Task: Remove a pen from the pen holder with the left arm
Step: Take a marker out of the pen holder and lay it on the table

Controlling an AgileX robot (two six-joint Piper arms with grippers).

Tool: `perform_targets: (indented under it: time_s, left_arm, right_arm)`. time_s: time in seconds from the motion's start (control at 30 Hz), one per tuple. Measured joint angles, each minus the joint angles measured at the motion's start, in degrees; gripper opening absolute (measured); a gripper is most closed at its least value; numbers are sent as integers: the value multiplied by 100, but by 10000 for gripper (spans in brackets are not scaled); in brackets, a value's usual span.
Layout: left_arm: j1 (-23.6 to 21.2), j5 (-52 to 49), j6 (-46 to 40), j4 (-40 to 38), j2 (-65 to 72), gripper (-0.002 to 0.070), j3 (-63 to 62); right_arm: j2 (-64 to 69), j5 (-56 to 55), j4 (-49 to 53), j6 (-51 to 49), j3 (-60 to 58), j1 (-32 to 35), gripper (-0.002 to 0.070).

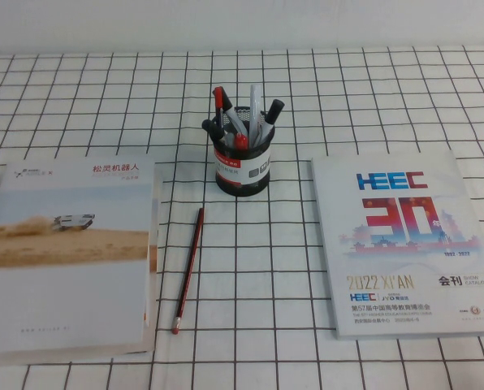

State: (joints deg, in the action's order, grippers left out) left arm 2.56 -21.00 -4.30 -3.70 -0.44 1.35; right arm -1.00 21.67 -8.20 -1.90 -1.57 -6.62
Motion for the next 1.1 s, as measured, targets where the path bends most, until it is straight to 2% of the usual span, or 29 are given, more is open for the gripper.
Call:
perform_targets:
  time_s: [1.1]
  left_arm:
    - [0,-97,0,0,0,-1,0]
  right_arm:
    - [0,0,0,0,0,0,-15]
